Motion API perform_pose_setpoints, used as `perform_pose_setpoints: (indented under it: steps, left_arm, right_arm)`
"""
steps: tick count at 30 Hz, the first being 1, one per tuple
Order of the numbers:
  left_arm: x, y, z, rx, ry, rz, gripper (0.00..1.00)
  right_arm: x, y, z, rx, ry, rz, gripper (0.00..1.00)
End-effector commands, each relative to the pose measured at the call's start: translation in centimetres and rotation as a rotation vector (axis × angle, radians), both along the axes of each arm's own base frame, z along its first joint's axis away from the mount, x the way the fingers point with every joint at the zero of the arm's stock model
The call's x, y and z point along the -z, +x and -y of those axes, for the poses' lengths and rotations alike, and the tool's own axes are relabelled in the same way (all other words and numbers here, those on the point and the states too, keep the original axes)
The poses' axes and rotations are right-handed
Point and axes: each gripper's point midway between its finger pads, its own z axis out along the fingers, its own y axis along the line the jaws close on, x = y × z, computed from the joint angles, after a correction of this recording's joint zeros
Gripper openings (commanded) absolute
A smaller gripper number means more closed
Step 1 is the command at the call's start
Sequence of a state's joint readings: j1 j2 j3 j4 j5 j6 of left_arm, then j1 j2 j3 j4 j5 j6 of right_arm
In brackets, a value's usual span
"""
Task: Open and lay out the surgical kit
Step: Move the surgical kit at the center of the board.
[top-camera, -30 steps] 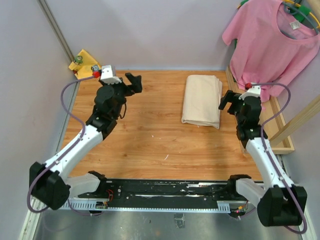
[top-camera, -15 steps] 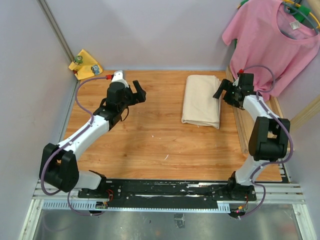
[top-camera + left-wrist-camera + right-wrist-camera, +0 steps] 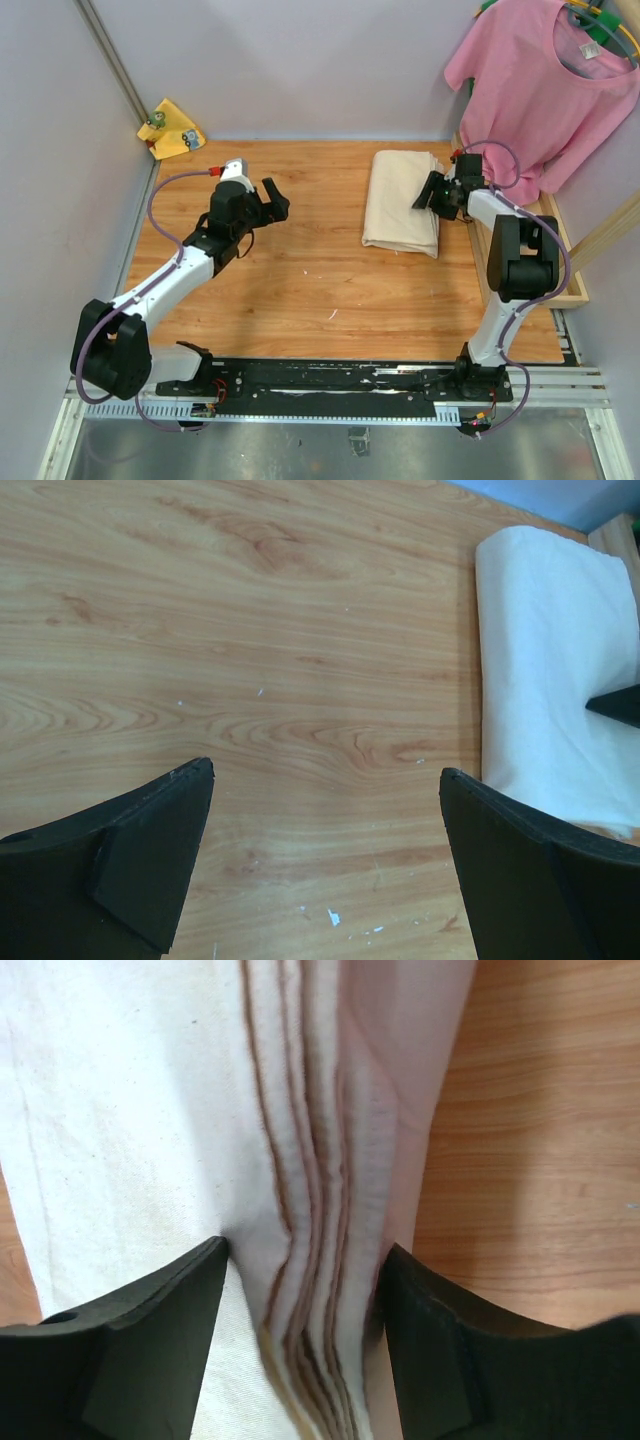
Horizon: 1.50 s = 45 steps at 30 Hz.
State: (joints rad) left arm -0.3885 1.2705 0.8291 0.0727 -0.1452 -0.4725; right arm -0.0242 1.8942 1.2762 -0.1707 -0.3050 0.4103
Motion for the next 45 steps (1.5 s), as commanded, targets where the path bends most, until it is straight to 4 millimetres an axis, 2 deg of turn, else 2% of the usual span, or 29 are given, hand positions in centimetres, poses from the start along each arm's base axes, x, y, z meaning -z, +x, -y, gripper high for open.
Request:
perform_pose_setpoints:
  steps: [1, 4, 9, 11, 18, 28, 34, 39, 42, 45]
  left_arm:
    - [-0.9, -0.5, 0.2, 0.013, -0.037, 0.031, 0.99]
    - [-0.7, -1.1, 0.0, 0.009, -0.041, 0.024, 0.99]
    - [-0.6, -2.3, -0.4, 0.004, -0.062, 0.022, 0.99]
    - [-0.4, -2.8, -0.6, -0.001, -0.065, 0.017, 0.99]
    - [-0.2, -4.0, -1.0, -0.004, -0.073, 0.001, 0.99]
    - [-0.9, -5.9, -2.1, -0.03, -0.091, 0.007, 0.99]
    - [-0.7, -6.5, -1.7, 0.0, -0.088, -0.016, 0.99]
    - [-0.3, -7.0, -2.0, 0.0, -0.082, -0.024, 0.99]
    - [-0.2, -7.3, -2.3, -0.01, -0.082, -0.024, 0.99]
    - [-0.4, -7.4, -2.6, -0.022, -0.085, -0.01, 0.99]
  right_arm:
    - [0.6, -1.5, -3.1, -0.086, 0.014, -0.007, 0.52]
    - [0.9, -2.4, -4.4, -0.113, 0.019, -0.005, 0.38]
    - [0.7, -4.1, -6.9, -0.19, -0.003, 0.02, 0.3]
    - [0.4, -4.8, -8.5, -0.238, -0.014, 0.028, 0.26]
    - [0.1, -8.6, -13.3, -0.337, -0.028, 0.025, 0.25]
    - [0.7, -15.2, -19.6, -0.363, 0.008, -0.003, 0.25]
    - [1.5, -17.7, -21.7, -0.373, -0.026, -0.027, 0.25]
    - [1.8, -18.0, -21.8, -0.336, -0.04, -0.018, 0.25]
    - [1.5, -16.9, -21.8, -0.318, -0.061, -0.003, 0.26]
    - [0.5, -14.5, -22.1, -0.306, -0.051, 0.019, 0.26]
